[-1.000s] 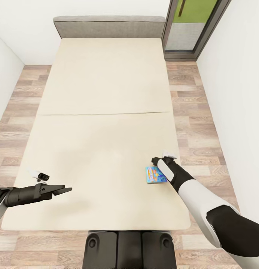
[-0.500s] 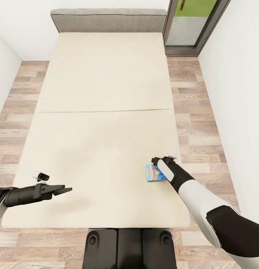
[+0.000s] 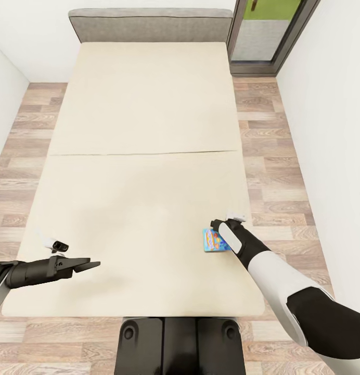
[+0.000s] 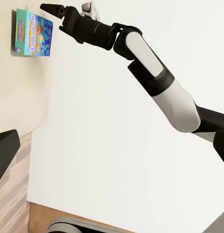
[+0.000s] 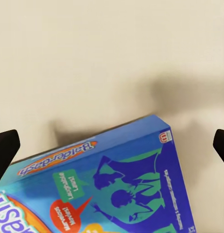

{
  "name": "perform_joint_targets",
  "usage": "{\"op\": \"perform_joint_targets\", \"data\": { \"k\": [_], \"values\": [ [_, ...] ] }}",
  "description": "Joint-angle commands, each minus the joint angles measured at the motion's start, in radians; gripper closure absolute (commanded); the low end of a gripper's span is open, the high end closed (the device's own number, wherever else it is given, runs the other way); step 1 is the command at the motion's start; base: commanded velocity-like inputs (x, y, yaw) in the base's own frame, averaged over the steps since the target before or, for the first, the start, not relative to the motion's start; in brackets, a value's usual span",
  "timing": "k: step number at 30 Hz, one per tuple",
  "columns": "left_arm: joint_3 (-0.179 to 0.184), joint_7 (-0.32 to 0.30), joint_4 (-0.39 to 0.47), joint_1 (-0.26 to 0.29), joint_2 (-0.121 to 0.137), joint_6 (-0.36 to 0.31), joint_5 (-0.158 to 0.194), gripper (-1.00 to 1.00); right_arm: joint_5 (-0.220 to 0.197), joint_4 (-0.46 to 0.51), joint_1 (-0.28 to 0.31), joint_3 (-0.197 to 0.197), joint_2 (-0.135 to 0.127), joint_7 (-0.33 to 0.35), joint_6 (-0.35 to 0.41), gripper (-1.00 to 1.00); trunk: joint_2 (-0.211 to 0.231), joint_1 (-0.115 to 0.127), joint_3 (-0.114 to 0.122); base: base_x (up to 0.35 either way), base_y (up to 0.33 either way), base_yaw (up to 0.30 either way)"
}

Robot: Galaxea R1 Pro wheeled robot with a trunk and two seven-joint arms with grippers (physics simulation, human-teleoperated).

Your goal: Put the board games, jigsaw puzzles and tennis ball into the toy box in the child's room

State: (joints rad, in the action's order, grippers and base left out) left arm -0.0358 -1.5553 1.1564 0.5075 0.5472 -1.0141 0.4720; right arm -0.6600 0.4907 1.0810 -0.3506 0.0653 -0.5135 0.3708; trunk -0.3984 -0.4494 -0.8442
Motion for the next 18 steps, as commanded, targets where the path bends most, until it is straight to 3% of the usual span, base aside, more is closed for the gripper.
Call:
{"op": "perform_joint_targets", "data": {
  "k": [1,18],
  "values": [
    [0.001,-0.003,0.000,0.000,0.000,-0.011,0.000,-1.00,-0.007,0.002,0.001,-0.007,-0.001,-0.008,0.003,-1.00,-0.002,-0.001,-0.001,0.000,0.000,0.000],
    [0.001,-0.003,0.000,0.000,0.000,-0.011,0.000,-1.00,-0.007,0.002,0.000,-0.007,0.000,-0.008,0.004,-1.00,-0.002,-0.001,-0.009,0.000,0.000,0.000]
  ]
}}
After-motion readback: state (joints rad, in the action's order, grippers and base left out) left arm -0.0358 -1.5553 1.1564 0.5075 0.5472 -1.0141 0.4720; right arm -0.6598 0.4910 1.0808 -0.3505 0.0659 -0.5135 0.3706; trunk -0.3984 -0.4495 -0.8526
